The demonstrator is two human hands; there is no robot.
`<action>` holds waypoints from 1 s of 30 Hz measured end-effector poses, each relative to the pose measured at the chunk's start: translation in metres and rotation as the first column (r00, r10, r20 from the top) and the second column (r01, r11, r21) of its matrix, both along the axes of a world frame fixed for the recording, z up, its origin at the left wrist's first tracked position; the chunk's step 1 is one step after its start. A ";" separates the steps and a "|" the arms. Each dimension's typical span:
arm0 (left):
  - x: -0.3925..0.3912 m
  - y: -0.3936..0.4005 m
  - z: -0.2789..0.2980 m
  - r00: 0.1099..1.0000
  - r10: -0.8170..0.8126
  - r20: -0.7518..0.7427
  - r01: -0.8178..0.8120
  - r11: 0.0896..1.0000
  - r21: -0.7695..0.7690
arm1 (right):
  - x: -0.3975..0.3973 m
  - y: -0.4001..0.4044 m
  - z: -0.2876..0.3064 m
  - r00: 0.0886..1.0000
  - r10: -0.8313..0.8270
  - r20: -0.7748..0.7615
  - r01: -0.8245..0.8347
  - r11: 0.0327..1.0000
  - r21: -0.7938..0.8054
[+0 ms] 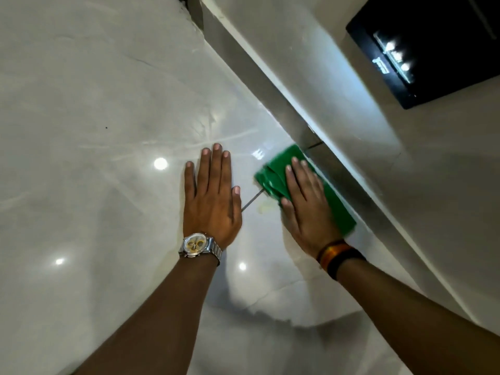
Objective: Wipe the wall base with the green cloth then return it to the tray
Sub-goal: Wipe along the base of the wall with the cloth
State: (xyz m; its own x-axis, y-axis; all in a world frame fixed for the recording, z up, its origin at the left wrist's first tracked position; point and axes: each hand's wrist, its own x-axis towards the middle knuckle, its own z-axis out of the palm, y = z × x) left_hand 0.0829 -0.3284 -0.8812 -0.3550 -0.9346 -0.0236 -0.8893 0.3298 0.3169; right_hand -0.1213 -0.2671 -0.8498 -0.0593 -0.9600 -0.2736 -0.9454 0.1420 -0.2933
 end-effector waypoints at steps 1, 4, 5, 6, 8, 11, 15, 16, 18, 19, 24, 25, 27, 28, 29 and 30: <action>0.000 0.000 -0.001 1.000 0.000 0.003 0.000 1.000 -0.001 | -0.004 0.013 0.001 0.997 0.060 -0.053 -0.059 0.998 0.012; 0.000 0.000 -0.002 1.000 -0.011 0.016 0.011 1.000 -0.003 | -0.002 -0.015 0.001 0.946 0.295 -0.132 -0.297 0.955 0.008; 0.000 0.001 -0.002 1.000 -0.008 0.020 0.008 1.000 -0.002 | 0.004 -0.038 -0.001 0.932 0.340 -0.124 -0.344 0.939 -0.010; -0.001 0.001 -0.002 1.000 -0.002 0.022 0.002 1.000 -0.003 | 0.014 -0.065 -0.003 0.928 0.353 -0.118 -0.360 0.932 -0.045; -0.002 0.000 -0.002 0.999 0.008 0.036 -0.008 1.000 -0.002 | 0.036 -0.123 -0.010 0.952 0.292 -0.093 -0.301 0.947 -0.107; -0.002 -0.001 -0.002 0.998 0.015 0.061 -0.014 1.000 -0.007 | 0.055 -0.172 -0.011 0.983 0.172 -0.071 -0.180 0.976 -0.126; -0.002 -0.001 0.001 0.998 0.004 0.061 -0.005 1.000 0.005 | 0.024 -0.100 -0.008 0.993 0.107 -0.053 -0.111 0.989 -0.094; -0.002 -0.001 0.001 0.999 0.002 0.055 -0.003 1.000 0.014 | 0.013 -0.072 -0.007 0.994 0.077 -0.071 -0.082 0.994 -0.071; -0.001 0.000 0.002 0.999 0.001 0.044 -0.003 0.999 0.033 | -0.001 -0.028 -0.004 0.993 0.010 -0.116 -0.011 1.000 -0.009; -0.001 0.000 0.002 0.999 0.005 0.044 -0.007 0.999 0.038 | -0.001 -0.021 -0.004 0.991 -0.012 -0.132 0.013 1.000 0.002; -0.002 -0.001 0.000 0.999 0.005 0.054 -0.006 1.000 0.014 | 0.037 -0.088 -0.007 0.996 -0.019 -0.084 0.009 0.994 -0.107; -0.002 -0.001 0.000 0.998 0.002 0.059 -0.003 1.000 0.016 | 0.046 -0.109 -0.010 0.998 -0.015 -0.060 0.007 0.992 -0.127; -0.003 0.000 0.000 0.997 -0.002 0.074 0.001 1.000 0.009 | 0.068 -0.152 -0.015 0.999 -0.014 -0.040 0.007 0.988 -0.151; -0.004 -0.001 -0.001 0.997 0.003 0.081 -0.003 1.000 0.002 | 0.077 -0.167 -0.014 0.999 -0.021 -0.040 0.015 0.986 -0.163; -0.003 -0.002 -0.001 0.997 0.003 0.083 -0.003 1.000 0.000 | 0.080 -0.171 -0.013 0.999 -0.028 -0.038 0.022 0.985 -0.171; -0.003 -0.001 0.000 0.997 0.002 0.081 -0.003 1.000 0.003 | 0.077 -0.164 -0.012 0.999 -0.029 -0.034 0.023 0.985 -0.173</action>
State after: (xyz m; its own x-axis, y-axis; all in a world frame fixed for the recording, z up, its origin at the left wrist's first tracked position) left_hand 0.0801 -0.3289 -0.8811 -0.3496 -0.9353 -0.0548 -0.9128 0.3268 0.2447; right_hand -0.0441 -0.4313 -0.8615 -0.0917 -0.9906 -0.1011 -0.9526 0.1168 -0.2808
